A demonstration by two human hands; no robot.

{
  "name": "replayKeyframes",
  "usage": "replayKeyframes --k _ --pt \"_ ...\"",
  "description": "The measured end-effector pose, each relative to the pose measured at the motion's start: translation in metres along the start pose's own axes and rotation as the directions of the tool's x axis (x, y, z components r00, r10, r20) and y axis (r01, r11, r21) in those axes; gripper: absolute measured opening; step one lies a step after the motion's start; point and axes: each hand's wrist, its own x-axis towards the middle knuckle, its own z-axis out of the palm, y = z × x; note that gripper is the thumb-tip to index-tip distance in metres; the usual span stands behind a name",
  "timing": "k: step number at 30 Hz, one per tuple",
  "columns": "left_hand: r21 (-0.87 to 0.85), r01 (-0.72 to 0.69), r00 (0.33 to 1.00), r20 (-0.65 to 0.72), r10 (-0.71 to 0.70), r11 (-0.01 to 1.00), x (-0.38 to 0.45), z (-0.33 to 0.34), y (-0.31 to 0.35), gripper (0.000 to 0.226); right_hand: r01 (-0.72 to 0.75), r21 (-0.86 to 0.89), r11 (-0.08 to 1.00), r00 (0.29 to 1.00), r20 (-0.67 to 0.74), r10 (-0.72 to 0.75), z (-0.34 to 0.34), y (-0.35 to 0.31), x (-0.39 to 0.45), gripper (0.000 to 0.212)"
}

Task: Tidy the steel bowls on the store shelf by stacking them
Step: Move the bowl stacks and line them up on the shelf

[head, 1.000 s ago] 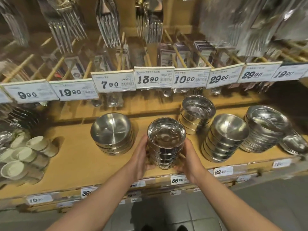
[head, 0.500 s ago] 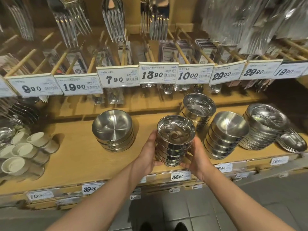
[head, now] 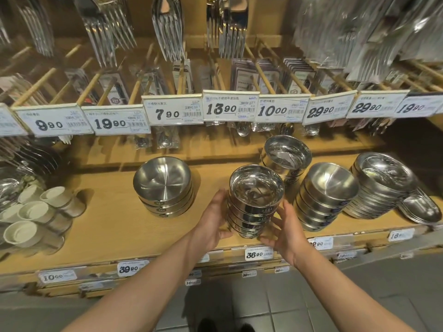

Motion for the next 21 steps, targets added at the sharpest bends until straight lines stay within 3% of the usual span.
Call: replayKeyframes --k 5,10,14,21 --pt "-0.053 0.025 0.996 -0.082 -0.03 0.998 -0.013 -0.039 -0.013 0.058 -0.109 -0.079 0.991 0.99 -0.094 0.102 -0.018 0.047 -0.009 0.048" --pt "-0.116 0.032 0.972 -0.228 -0.058 0.993 -0.046 -0.082 -0.029 0.039 -0.255 -0.281 0.925 0.958 0.059 0.282 0.003 0.08 -0.032 0.028" --pt "-0.128 -0.019 0.927 -0.374 -0.03 0.992 -0.063 -0.117 -0.024 0.033 -0.082 -0.432 0.898 0.951 0.235 0.2 0.044 0.073 -0.037 0.025" --pt "-0.176 -0.125 0.876 -0.482 0.025 0.976 -0.062 -0.173 0.006 0.025 0.02 -0.344 0.939 0.975 0.213 0.058 0.121 0.05 -0.018 0.022"
